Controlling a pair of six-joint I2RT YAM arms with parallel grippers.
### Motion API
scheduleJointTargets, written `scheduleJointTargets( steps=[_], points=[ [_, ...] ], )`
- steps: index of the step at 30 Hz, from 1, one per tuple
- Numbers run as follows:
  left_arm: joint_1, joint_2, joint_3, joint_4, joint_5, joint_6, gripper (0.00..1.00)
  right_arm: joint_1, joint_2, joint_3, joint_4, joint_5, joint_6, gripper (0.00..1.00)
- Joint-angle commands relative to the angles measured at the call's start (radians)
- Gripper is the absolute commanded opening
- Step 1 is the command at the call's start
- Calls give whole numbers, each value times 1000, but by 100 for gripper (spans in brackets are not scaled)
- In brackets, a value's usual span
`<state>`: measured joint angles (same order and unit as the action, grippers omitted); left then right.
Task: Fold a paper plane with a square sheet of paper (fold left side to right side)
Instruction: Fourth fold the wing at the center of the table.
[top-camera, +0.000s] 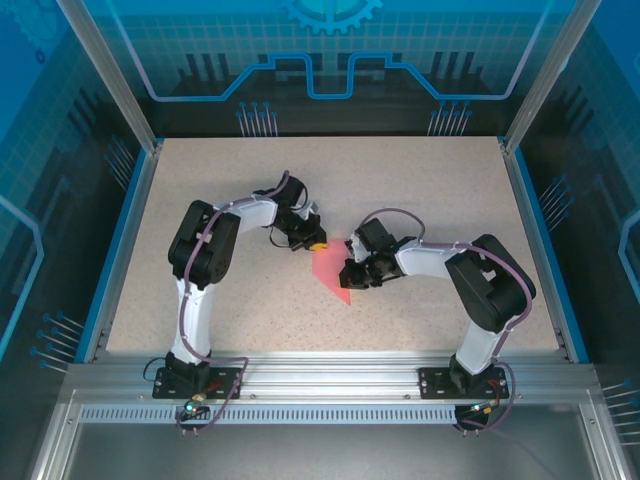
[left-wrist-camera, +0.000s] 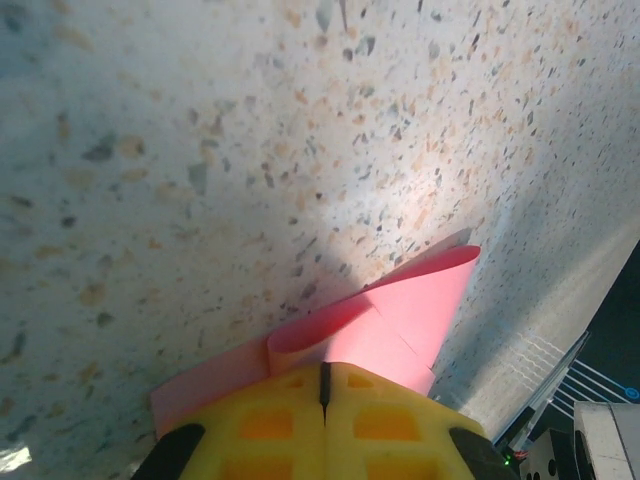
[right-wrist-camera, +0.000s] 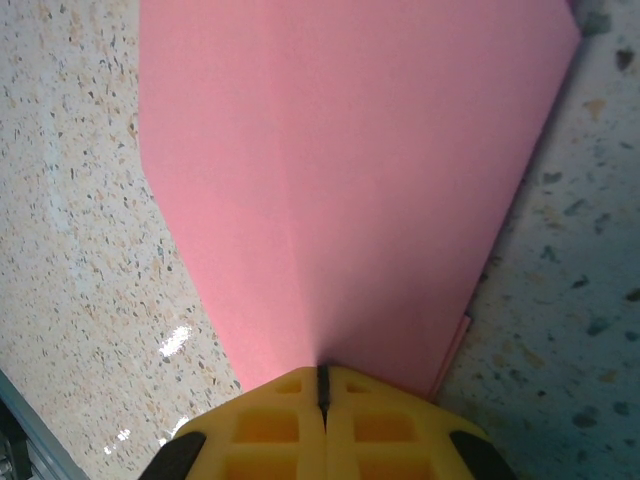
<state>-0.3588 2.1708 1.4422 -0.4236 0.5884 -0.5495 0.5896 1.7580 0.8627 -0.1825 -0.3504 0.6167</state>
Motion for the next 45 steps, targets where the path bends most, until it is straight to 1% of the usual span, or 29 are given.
scheduleJointTargets(
  steps=[1,7,10,12,15,18,21,24,27,32,37,45],
  points=[
    [55,48,49,37,-140,36,0,28,36,-67,-201,47,-6,0],
    [92,66,93,21,-143,51,1,31,40,-68,-200,48,1,0],
    [107,49,99,15,-139,65,1,32,38,-68,-198,50,8,0],
    [107,5,76,34,-146,75,1,32,39,-67,-198,53,10,0],
    [107,-103,-3,93,-148,70,1,32,41,-64,-199,60,14,0],
    [101,-201,-88,135,-126,54,1,32,43,-58,-201,67,13,0],
    [70,-274,-153,146,-103,47,1,32,51,-56,-200,69,14,0],
    [6,-307,-201,144,-67,41,1,32,53,-53,-200,70,15,0],
    [-50,-310,-245,165,-38,17,1,32,51,-52,-202,76,15,0],
    [-119,-270,-302,230,3,-36,1,32,59,-47,-205,71,12,0],
    [-159,-252,-328,243,17,-52,0,32,61,-45,-206,71,12,0],
    [-187,-222,-341,246,40,-61,0,31,70,-37,-210,68,8,0]
  ],
)
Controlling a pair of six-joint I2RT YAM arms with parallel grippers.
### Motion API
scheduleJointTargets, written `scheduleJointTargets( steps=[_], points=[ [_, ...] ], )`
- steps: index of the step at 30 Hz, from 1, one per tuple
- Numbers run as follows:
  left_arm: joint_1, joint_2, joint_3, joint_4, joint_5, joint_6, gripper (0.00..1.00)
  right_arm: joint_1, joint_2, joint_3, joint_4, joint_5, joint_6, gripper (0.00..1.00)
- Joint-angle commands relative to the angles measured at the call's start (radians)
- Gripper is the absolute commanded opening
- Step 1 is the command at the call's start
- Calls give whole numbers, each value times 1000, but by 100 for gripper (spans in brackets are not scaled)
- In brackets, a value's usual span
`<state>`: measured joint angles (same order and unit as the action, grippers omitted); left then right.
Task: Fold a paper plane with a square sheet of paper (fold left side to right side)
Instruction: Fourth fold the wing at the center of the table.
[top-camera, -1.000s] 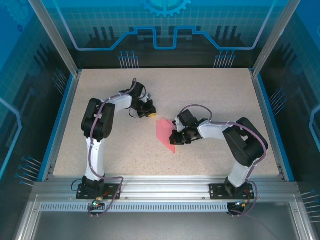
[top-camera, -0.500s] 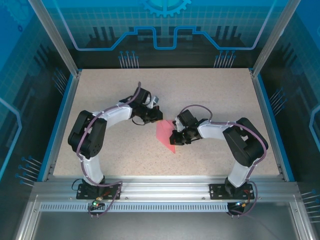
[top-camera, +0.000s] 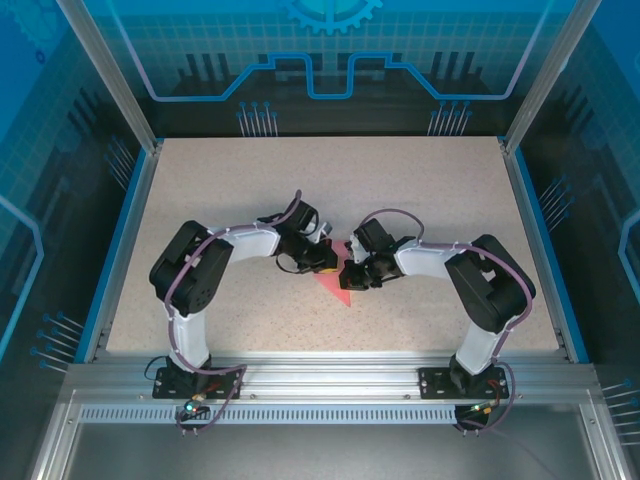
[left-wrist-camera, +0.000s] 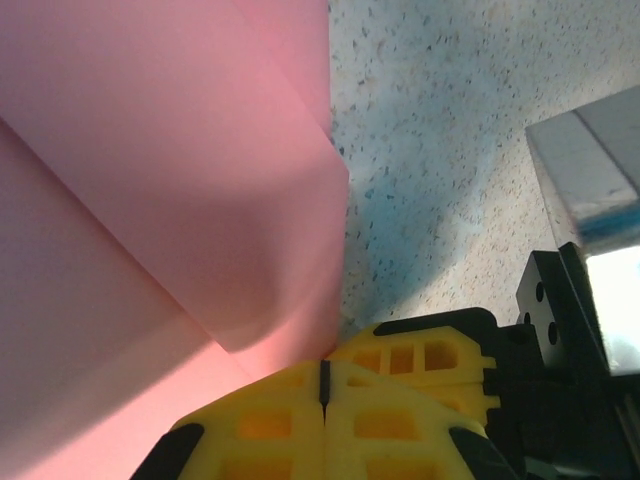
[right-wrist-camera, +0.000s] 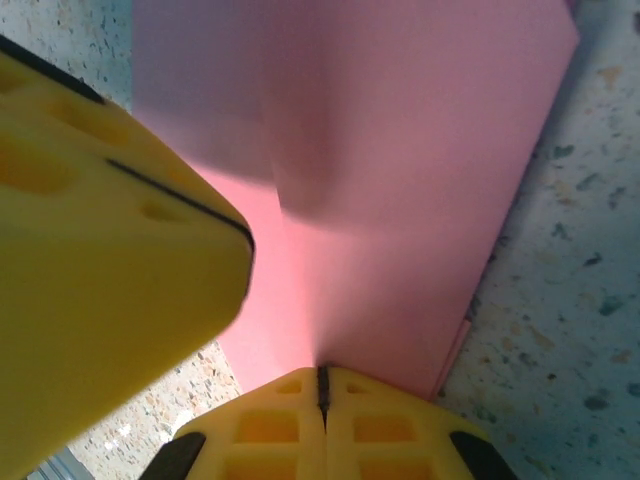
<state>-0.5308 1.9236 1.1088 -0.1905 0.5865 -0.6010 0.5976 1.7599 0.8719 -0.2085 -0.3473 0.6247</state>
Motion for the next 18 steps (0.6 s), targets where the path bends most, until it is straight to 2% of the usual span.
scheduleJointTargets(
  steps=[1,10,18],
  points=[
    [-18,28,-7,13,42,-10,0,24,69,-45,-184,65,0,0],
    [-20,79,3,10,31,-10,0,23,67,-47,-188,65,-3,0],
    [-20,107,34,-35,-75,14,0,24,64,-51,-202,74,-9,0]
  ],
)
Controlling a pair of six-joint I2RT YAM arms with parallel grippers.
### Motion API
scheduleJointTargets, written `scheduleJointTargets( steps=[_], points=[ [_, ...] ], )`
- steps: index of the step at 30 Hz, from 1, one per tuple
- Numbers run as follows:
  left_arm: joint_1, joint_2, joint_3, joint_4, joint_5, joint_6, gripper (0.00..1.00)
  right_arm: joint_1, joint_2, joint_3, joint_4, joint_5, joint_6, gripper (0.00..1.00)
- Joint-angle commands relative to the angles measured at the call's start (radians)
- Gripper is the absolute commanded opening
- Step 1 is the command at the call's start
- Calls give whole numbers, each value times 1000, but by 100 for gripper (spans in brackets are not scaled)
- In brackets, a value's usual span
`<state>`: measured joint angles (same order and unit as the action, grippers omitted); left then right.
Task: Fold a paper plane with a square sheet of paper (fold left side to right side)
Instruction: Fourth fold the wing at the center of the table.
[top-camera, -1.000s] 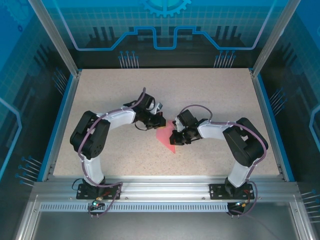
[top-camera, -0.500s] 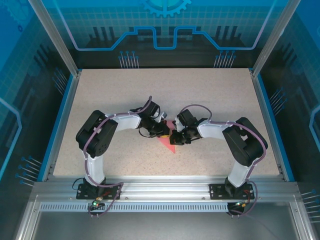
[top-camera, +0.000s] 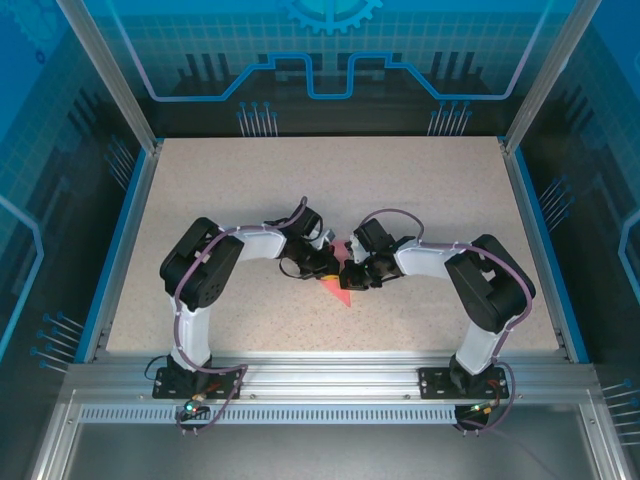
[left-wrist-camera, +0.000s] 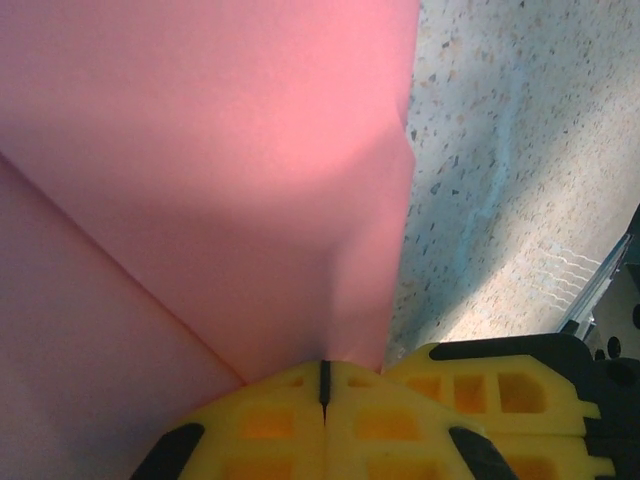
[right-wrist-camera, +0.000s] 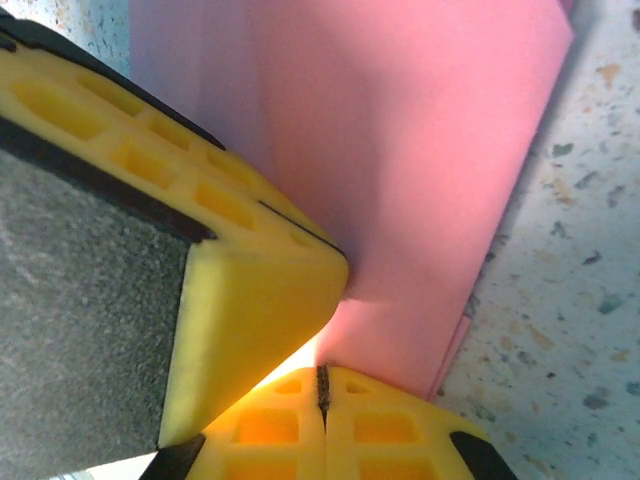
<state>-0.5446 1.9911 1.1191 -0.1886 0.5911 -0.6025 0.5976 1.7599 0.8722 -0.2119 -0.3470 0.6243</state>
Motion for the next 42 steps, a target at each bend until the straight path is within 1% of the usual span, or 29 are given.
scheduleJointTargets(
  steps=[1,5,10,25,32,34,36,40,42],
  points=[
    [-5,41,29,-43,-92,21,0,23,63,-50,-201,75,-9,0],
    [3,55,58,-67,-132,42,0,24,61,-58,-200,78,-11,0],
    [40,71,89,-74,-151,62,0,23,56,-67,-195,79,-9,0],
    [131,144,226,-124,-139,111,0,23,40,-79,-188,68,-4,0],
    [141,126,231,-103,-96,110,0,24,29,-81,-136,37,8,0],
    [140,106,222,-89,-72,109,2,24,18,-84,-96,12,12,0],
    [141,78,218,-80,-46,108,4,23,8,-74,-66,-7,15,4],
    [152,-1,220,-70,15,108,13,25,-24,-47,-14,-39,12,11],
    [167,-48,215,-68,36,110,16,25,-46,-31,-11,-31,5,14]
  ],
)
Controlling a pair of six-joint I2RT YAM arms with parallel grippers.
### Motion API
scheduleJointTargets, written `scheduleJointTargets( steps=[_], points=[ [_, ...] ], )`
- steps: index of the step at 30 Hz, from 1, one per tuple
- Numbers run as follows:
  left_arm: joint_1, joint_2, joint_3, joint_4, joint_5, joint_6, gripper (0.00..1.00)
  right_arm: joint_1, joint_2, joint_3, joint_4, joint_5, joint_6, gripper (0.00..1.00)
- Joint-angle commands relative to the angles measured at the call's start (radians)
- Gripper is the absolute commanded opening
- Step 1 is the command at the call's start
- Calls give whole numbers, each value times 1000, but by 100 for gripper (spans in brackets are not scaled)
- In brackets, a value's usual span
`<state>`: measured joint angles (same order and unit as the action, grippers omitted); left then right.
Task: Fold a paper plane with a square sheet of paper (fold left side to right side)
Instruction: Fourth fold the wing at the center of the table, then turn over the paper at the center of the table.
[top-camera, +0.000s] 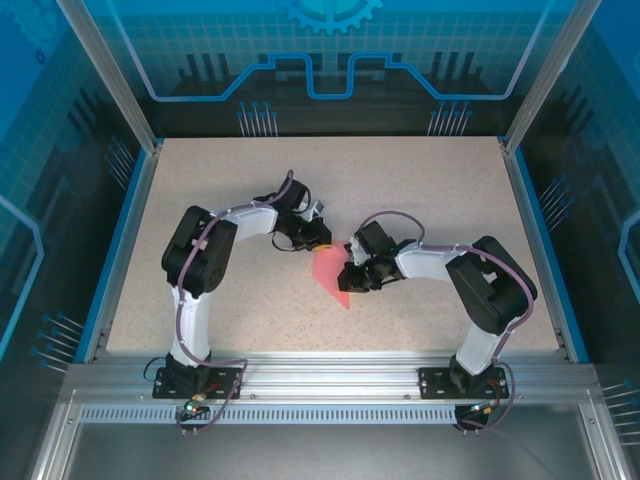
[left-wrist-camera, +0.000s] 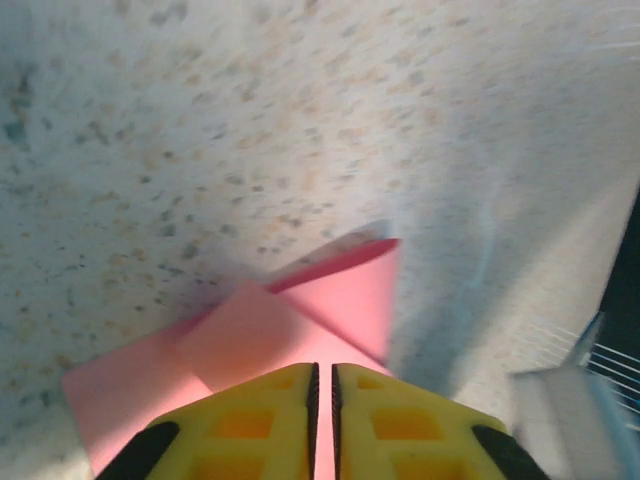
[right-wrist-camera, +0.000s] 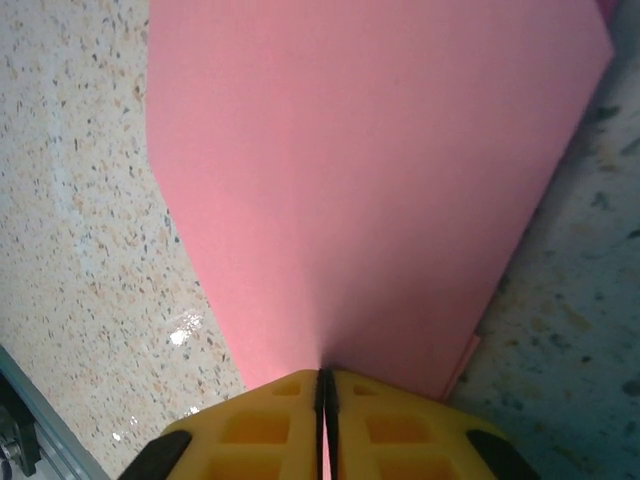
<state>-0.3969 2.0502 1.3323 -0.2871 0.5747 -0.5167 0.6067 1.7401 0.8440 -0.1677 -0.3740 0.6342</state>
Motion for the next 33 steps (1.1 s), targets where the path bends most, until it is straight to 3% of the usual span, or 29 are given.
scheduleJointTargets(
  steps=[1,5,12,21,33],
  points=[
    [29,-136,-4,29,54,26,18,16,-40,4,-54,1,-10,18],
    [79,-247,-55,29,31,25,29,14,-110,22,-52,38,-36,29],
    [111,-319,-190,35,-15,5,38,-38,-218,5,-79,140,-76,46],
    [49,-186,-240,174,57,-81,39,-92,-312,-80,39,138,-40,56],
    [-23,-55,-173,188,71,-105,38,-132,-438,-178,95,91,11,59]
  ],
)
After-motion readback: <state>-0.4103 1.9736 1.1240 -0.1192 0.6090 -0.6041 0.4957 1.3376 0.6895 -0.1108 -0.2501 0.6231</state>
